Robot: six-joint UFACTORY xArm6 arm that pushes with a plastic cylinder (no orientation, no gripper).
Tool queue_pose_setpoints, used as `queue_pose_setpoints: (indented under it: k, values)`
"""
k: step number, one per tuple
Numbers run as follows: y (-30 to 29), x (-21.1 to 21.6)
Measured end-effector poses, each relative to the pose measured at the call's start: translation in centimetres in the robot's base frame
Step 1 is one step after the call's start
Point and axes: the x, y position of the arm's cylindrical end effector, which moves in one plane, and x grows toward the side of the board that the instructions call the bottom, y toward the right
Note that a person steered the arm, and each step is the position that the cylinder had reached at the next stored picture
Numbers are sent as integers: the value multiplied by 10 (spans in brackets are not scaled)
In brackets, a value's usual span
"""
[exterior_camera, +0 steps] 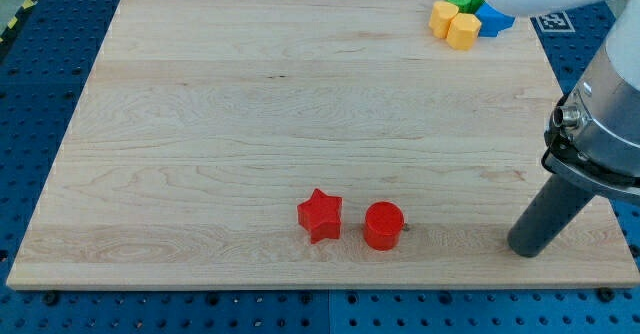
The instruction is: Slide the red circle into the red star
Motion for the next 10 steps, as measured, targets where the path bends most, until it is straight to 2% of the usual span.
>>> queue_pose_setpoints:
  k: [6, 8, 9, 10]
  values:
    - [-143, -22]
    - [-91, -22]
    - [-91, -41]
    - [-117, -92]
